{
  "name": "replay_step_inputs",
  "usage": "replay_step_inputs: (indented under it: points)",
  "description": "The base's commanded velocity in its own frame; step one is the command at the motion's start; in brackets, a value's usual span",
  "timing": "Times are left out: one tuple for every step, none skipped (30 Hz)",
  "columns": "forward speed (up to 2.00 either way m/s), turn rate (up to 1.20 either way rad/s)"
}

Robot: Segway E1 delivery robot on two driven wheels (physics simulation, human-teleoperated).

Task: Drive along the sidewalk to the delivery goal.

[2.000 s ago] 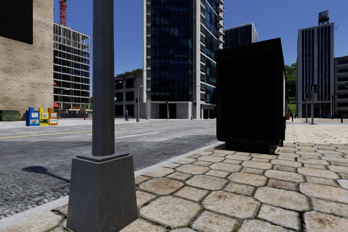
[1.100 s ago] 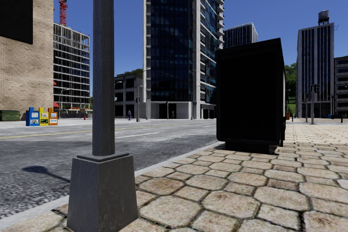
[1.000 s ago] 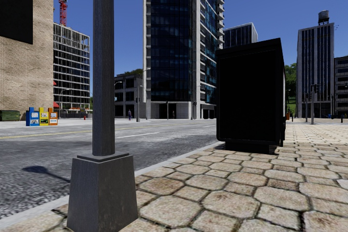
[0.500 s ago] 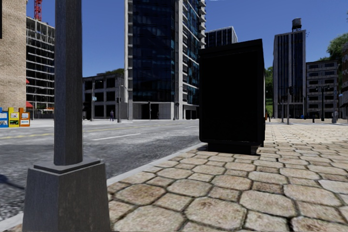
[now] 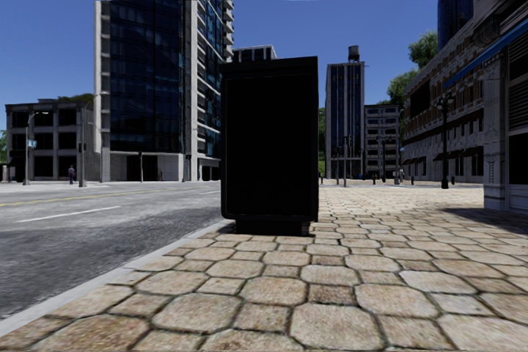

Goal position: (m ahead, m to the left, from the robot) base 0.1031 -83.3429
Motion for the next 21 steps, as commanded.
replay_step_inputs:
  points:
    - [0.78, -0.69]
    - [0.78, -0.69]
    - [0.78, -0.69]
    - [0.78, -0.69]
    - [0.78, -0.69]
    - [0.79, -0.69]
    - [0.79, -0.69]
    - [0.79, -0.69]
    - [0.79, -0.69]
    - [0.79, -0.69]
    - [0.79, -0.69]
    - [0.79, -0.69]
    - [0.79, -0.69]
    - [0.81, -0.69]
    - [0.87, -0.69]
    - [0.87, -0.69]
    - [2.00, -0.69]
    - [2.00, -0.69]
    - [2.00, -0.69]
    - [2.00, -0.69]
    - [2.00, -0.69]
